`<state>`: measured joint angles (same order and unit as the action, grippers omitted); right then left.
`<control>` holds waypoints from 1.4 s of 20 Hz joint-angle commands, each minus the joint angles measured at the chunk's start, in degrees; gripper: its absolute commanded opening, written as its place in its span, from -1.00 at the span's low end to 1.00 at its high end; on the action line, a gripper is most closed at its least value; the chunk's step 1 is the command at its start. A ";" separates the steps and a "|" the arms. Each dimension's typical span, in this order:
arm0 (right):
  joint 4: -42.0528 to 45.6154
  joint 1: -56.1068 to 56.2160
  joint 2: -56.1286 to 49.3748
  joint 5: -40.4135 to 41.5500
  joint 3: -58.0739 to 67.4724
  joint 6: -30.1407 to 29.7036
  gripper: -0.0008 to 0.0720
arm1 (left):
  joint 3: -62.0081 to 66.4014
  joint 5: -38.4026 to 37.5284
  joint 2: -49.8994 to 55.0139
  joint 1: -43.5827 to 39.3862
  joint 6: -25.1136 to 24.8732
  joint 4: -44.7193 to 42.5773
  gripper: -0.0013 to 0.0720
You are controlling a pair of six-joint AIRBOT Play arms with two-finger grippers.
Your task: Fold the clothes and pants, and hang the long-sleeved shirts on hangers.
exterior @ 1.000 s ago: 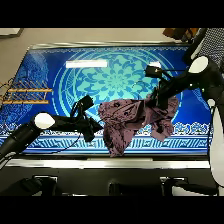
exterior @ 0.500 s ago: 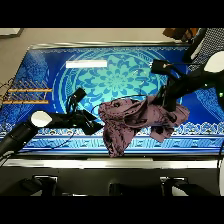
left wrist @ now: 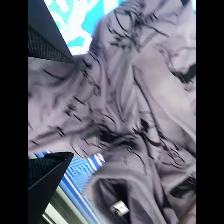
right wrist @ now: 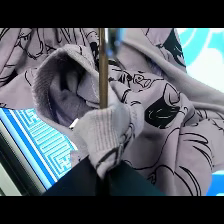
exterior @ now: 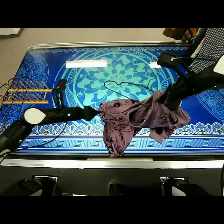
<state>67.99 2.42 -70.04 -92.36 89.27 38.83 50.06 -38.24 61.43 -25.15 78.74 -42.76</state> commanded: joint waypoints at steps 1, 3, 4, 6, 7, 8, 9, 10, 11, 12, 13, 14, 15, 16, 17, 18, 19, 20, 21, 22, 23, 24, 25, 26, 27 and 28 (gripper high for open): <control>0.24 0.00 0.15 -0.17 0.00 3.96 -0.88 | 0.96 15.34 2.75 -9.86 8.31 0.26 0.70; 0.24 0.00 0.15 -0.17 0.00 4.35 -0.88 | 4.02 16.20 7.43 -14.82 8.79 0.17 0.70; 0.22 0.00 0.15 -0.20 0.00 4.35 -0.88 | 5.81 16.28 9.79 -16.52 8.79 0.09 0.70; 0.22 0.00 0.15 -0.17 0.00 4.55 -0.88 | 9.60 16.26 14.43 -18.62 8.81 0.09 0.66; 0.22 0.00 0.15 -0.17 0.00 4.81 -0.88 | 11.30 16.26 16.65 -19.19 8.83 0.09 0.66; 0.22 -0.02 0.15 -0.15 0.00 5.16 -0.88 | 12.74 16.26 18.64 -19.61 8.92 0.09 0.66; 0.22 0.00 0.15 -0.17 0.00 5.18 -0.88 | 14.19 16.24 20.57 -19.89 8.94 0.09 0.66; 0.22 0.00 0.15 -0.15 0.00 5.18 -0.88 | 15.45 16.22 22.18 -19.98 8.92 0.11 0.66; 0.22 0.00 0.15 -0.15 0.00 5.18 -0.88 | 16.83 16.24 23.78 -20.28 8.92 0.09 0.66; 0.22 0.00 0.15 -0.13 0.00 5.16 -0.88 | 18.16 16.11 25.22 -20.52 8.90 0.09 0.66; 0.24 -0.02 0.15 -0.09 0.00 5.16 -0.88 | 19.04 15.72 26.36 -20.68 8.72 -0.11 0.66; 0.24 -0.02 0.15 0.09 0.00 5.16 -0.88 | 19.43 14.91 27.28 -20.96 8.74 -1.33 0.66; 0.24 -0.02 0.15 0.37 0.00 5.16 -0.88 | 19.41 14.14 27.80 -21.05 8.76 -2.58 0.66; 0.24 -0.02 0.15 0.59 0.00 5.16 -0.88 | 19.41 13.03 28.22 -21.03 8.96 -3.91 0.65; 0.24 -0.02 0.15 0.83 0.00 5.16 -0.88 | 19.41 12.28 28.52 -21.00 8.96 -4.63 0.65; 0.24 -0.02 0.15 0.83 0.00 5.16 -0.88 | 19.41 12.41 28.74 -21.03 9.22 -5.27 0.65; 0.22 -0.02 0.15 0.81 0.00 5.18 -0.88 | 19.41 12.87 28.98 -21.00 9.90 -5.62 0.61; 0.22 0.00 0.15 0.74 0.00 5.22 -0.88 | 19.41 13.29 29.33 -21.00 10.03 -5.73 0.27; 0.22 0.00 0.15 0.74 0.00 5.60 -0.88 | 19.41 13.44 29.66 -21.00 10.03 -5.70 -0.13; 0.22 -0.02 0.15 0.68 0.00 5.66 -0.88 | 19.41 13.22 29.97 -21.00 10.01 -5.70 -0.79; 0.20 0.00 0.15 0.48 0.00 6.27 -0.88 | 19.41 13.29 30.03 -21.00 10.01 -5.73 -0.90; 0.22 0.00 0.15 0.00 0.00 6.71 -0.88 | 19.43 13.31 29.99 -20.85 10.01 -5.73 -0.90; 0.20 0.00 0.15 -1.01 0.00 7.02 -0.88 | 19.43 13.14 29.79 -20.44 10.01 -5.73 -0.90; 0.20 0.00 0.26 -2.12 0.00 7.08 -0.88 | 19.43 12.68 29.44 -19.63 10.01 -5.73 -0.90; 0.20 0.00 0.63 -3.02 0.00 7.08 -0.88 | 19.43 11.69 28.85 -18.38 10.03 -5.73 -0.90; 0.20 0.00 1.33 -3.39 0.00 7.17 -0.88 | 19.45 10.34 28.26 -16.96 10.01 -5.73 -0.91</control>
<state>68.20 2.42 -69.52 -93.60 89.27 45.43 69.45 -25.82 90.54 -44.34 88.68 -48.29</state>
